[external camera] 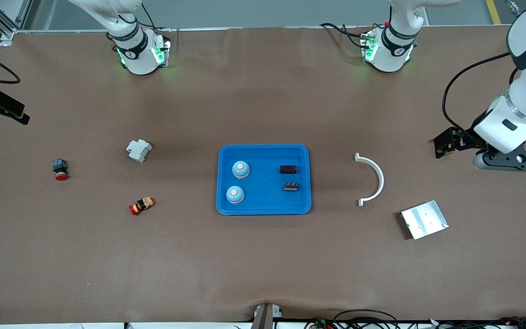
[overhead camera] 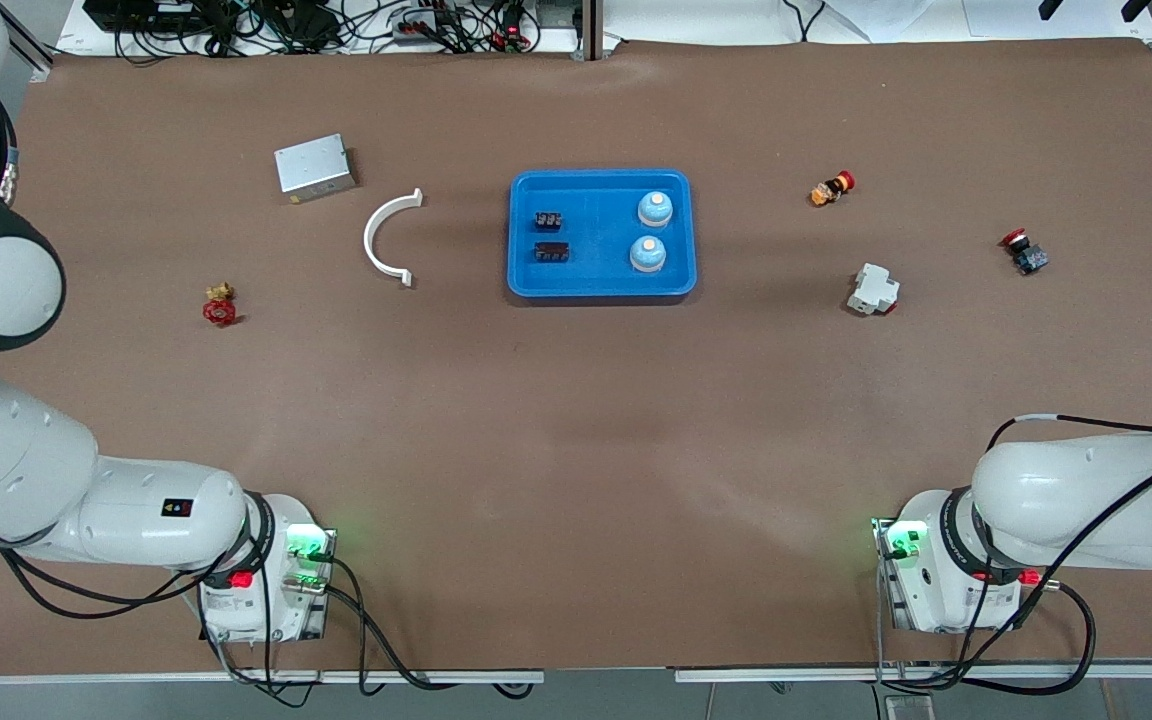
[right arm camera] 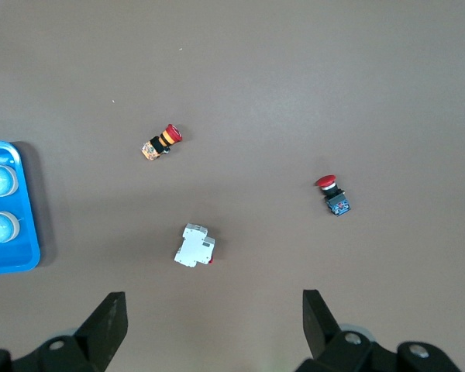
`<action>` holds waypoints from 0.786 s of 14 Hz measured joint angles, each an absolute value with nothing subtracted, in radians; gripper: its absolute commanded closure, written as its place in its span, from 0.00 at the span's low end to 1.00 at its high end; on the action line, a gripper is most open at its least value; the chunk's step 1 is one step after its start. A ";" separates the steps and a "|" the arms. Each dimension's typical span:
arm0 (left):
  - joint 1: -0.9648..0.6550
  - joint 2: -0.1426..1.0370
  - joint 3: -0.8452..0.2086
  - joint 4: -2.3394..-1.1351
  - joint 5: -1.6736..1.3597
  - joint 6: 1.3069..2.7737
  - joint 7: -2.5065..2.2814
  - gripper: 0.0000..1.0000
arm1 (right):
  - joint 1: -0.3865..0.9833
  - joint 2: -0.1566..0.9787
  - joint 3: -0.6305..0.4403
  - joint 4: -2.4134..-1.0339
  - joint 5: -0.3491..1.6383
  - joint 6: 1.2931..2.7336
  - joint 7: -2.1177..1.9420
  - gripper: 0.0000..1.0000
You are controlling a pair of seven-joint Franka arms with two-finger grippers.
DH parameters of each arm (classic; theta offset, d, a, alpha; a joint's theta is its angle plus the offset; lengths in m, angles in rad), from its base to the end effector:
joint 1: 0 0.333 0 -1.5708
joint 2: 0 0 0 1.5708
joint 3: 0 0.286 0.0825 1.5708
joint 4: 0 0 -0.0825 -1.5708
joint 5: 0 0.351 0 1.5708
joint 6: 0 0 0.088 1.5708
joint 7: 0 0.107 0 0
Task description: Place electrolytic capacitor and blue bell in tray
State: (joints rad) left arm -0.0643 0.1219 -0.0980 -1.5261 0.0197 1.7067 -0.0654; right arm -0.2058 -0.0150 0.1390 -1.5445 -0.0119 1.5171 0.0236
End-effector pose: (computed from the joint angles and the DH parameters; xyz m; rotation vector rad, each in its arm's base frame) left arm 0.5603 -0.0867 0.5607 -3.1355 0.1536 -0.0939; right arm 0.5110 -0.0349 0.6090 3.1246 -0.1423 -0.0201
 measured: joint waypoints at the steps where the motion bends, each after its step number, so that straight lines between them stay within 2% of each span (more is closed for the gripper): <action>1: -0.075 0.112 -0.093 -1.526 0.016 1.698 -0.065 0.00 | -0.198 -0.015 0.137 -1.544 -0.024 1.517 0.024 0.00; 11: -0.100 0.072 -0.071 -1.529 0.011 1.667 -0.065 0.00 | -0.134 -0.015 0.080 -1.542 -0.039 1.517 0.024 0.00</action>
